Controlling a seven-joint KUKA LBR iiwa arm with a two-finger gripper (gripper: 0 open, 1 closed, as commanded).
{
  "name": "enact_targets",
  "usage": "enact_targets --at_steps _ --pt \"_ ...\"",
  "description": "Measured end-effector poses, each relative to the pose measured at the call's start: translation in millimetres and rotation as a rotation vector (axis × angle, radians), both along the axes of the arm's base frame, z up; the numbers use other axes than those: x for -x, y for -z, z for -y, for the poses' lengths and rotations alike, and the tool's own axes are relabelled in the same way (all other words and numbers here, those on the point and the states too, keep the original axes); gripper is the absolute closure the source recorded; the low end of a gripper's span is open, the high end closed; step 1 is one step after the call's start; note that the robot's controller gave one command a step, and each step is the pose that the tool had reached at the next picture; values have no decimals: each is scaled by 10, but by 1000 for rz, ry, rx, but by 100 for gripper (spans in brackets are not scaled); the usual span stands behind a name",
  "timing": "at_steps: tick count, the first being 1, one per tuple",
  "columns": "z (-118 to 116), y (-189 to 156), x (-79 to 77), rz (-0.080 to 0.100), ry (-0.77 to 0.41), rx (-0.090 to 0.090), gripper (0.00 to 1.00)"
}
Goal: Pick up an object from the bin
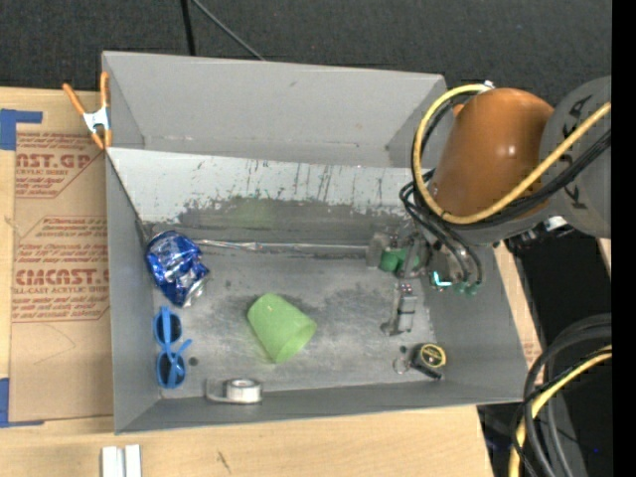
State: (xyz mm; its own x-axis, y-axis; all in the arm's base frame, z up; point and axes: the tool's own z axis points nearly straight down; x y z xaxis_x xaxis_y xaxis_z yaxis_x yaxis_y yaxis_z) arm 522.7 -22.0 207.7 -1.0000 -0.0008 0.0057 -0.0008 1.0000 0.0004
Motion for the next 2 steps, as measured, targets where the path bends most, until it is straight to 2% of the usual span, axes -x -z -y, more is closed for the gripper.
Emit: enact_targets --at_steps 1,2 --pt "1311 781 367 2 -385 -1 0" --pt "1311 1372 351 18 -420 0 0"
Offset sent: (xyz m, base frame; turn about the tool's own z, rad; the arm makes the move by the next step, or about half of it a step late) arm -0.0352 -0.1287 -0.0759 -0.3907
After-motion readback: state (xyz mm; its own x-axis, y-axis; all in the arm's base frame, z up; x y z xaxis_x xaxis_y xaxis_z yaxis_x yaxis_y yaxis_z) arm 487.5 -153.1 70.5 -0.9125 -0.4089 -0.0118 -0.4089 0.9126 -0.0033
